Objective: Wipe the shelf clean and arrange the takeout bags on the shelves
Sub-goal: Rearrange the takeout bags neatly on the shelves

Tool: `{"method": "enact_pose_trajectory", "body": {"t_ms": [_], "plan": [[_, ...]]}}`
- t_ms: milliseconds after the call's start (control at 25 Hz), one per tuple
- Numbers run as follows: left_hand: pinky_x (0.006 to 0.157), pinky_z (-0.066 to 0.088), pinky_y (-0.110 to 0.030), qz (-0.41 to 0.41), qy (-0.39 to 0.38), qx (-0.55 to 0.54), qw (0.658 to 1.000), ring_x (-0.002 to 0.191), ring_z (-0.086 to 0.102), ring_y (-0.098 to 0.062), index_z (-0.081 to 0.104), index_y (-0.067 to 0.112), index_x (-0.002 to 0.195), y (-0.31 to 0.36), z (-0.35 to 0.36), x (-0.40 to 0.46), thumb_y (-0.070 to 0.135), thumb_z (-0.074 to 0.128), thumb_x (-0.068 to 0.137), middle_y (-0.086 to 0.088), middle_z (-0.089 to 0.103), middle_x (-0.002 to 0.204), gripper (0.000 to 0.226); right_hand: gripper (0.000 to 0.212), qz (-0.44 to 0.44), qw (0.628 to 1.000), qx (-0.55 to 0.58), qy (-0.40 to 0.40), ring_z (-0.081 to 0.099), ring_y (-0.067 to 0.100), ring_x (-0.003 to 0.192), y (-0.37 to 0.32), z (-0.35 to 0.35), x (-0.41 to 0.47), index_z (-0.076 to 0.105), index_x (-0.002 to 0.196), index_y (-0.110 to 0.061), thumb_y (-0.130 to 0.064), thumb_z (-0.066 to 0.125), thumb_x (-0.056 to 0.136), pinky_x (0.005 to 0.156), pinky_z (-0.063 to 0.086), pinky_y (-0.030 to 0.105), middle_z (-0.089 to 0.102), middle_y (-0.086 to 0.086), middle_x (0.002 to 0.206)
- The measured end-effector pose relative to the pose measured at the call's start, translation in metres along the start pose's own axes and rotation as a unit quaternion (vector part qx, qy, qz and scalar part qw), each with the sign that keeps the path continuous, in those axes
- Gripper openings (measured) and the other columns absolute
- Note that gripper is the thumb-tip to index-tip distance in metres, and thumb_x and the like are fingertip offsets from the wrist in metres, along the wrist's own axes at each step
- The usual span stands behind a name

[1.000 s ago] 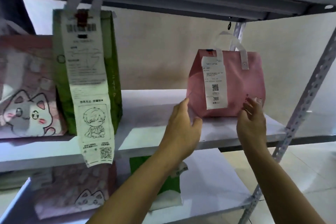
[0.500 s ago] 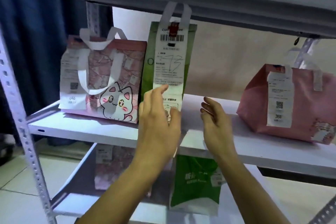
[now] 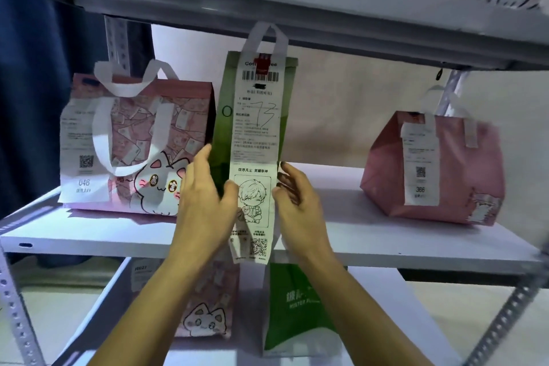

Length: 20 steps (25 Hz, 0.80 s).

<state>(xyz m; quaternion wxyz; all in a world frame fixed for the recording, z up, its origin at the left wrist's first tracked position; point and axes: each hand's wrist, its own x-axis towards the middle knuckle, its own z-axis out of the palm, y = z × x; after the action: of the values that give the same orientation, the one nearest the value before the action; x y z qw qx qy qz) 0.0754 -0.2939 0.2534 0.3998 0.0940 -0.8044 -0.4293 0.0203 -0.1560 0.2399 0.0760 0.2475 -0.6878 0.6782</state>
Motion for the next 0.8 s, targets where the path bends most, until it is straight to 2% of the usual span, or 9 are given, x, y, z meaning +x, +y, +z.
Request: {"method": "enact_pose_trajectory", "body": {"t_ms": [120, 200, 320, 360, 520, 600, 720, 800], "plan": [[0.105, 0.042, -0.041, -0.036, -0.006, -0.007, 0.999, 0.128, 0.047, -0.020, 0.024, 0.023, 0.153, -0.003, 0.001, 0.005, 0.025, 0.057, 0.095, 0.000, 0.042, 0.148, 0.066, 0.033, 0.039, 0.999, 0.022, 0.006, 0.066, -0.009, 0.099, -0.003, -0.001, 0.005, 0.054, 0.113, -0.051, -0.020, 0.056, 0.100, 0.072, 0.056, 0.014, 0.070, -0.029, 0.102], [0.109, 0.039, -0.041, -0.049, -0.018, 0.012, 0.999, 0.134, 0.044, -0.022, 0.025, 0.020, 0.154, -0.003, 0.003, 0.006, 0.026, 0.056, 0.096, -0.001, 0.038, 0.152, 0.066, 0.034, 0.053, 0.998, 0.032, -0.009, 0.067, -0.009, 0.097, 0.001, 0.000, 0.007, 0.054, 0.107, -0.053, -0.020, 0.056, 0.100, 0.075, 0.058, 0.017, 0.070, -0.034, 0.098], [0.106, 0.039, -0.040, -0.050, -0.011, 0.021, 0.998, 0.134, 0.045, -0.025, 0.024, 0.018, 0.154, 0.001, 0.006, 0.002, 0.025, 0.053, 0.098, -0.004, 0.037, 0.153, 0.064, 0.028, 0.065, 0.997, 0.032, -0.022, 0.072, 0.005, 0.098, 0.010, 0.006, 0.010, 0.058, 0.119, -0.043, -0.021, 0.056, 0.100, 0.084, 0.061, 0.034, 0.074, -0.017, 0.108], [0.107, 0.038, -0.039, -0.047, -0.009, 0.025, 0.999, 0.135, 0.043, -0.025, 0.023, 0.018, 0.155, 0.002, 0.008, -0.001, 0.025, 0.052, 0.098, -0.004, 0.036, 0.154, 0.064, 0.026, 0.061, 0.997, 0.031, -0.019, 0.072, 0.007, 0.099, 0.013, 0.009, 0.011, 0.058, 0.122, -0.038, -0.023, 0.056, 0.101, 0.085, 0.061, 0.035, 0.074, -0.012, 0.111], [0.116, 0.025, -0.035, -0.060, -0.015, 0.037, 0.997, 0.147, 0.025, -0.021, 0.016, 0.018, 0.157, 0.000, 0.018, -0.014, 0.027, 0.049, 0.099, -0.002, 0.023, 0.162, 0.067, 0.016, 0.025, 0.998, -0.040, 0.032, 0.067, -0.008, 0.097, 0.020, 0.021, 0.014, 0.064, 0.113, -0.034, -0.025, 0.058, 0.101, 0.077, 0.053, 0.011, 0.073, -0.018, 0.105], [0.115, 0.022, -0.030, -0.066, -0.005, 0.024, 0.998, 0.148, 0.022, -0.019, 0.014, 0.018, 0.158, -0.003, 0.021, -0.017, 0.026, 0.050, 0.099, -0.001, 0.020, 0.163, 0.069, 0.012, 0.017, 0.995, -0.069, 0.065, 0.066, -0.009, 0.091, 0.022, 0.025, 0.016, 0.065, 0.104, -0.035, -0.025, 0.059, 0.101, 0.074, 0.052, 0.010, 0.072, -0.020, 0.099], [0.105, 0.026, -0.024, -0.056, 0.007, 0.009, 0.998, 0.140, 0.031, -0.017, 0.018, 0.017, 0.156, -0.010, 0.023, -0.016, 0.024, 0.052, 0.098, 0.001, 0.026, 0.158, 0.068, 0.016, 0.020, 0.993, -0.071, 0.097, 0.070, -0.002, 0.084, 0.024, 0.022, 0.019, 0.064, 0.095, -0.040, -0.025, 0.059, 0.101, 0.070, 0.058, 0.015, 0.071, -0.023, 0.091], [0.098, 0.032, -0.024, -0.051, -0.004, -0.010, 0.999, 0.124, 0.041, -0.007, 0.026, 0.021, 0.153, -0.010, 0.028, -0.016, 0.023, 0.054, 0.097, 0.006, 0.035, 0.147, 0.062, 0.019, 0.032, 0.991, -0.066, 0.114, 0.072, 0.004, 0.081, 0.026, 0.010, 0.022, 0.063, 0.091, -0.041, -0.026, 0.058, 0.101, 0.066, 0.060, 0.020, 0.071, -0.023, 0.088]]}}
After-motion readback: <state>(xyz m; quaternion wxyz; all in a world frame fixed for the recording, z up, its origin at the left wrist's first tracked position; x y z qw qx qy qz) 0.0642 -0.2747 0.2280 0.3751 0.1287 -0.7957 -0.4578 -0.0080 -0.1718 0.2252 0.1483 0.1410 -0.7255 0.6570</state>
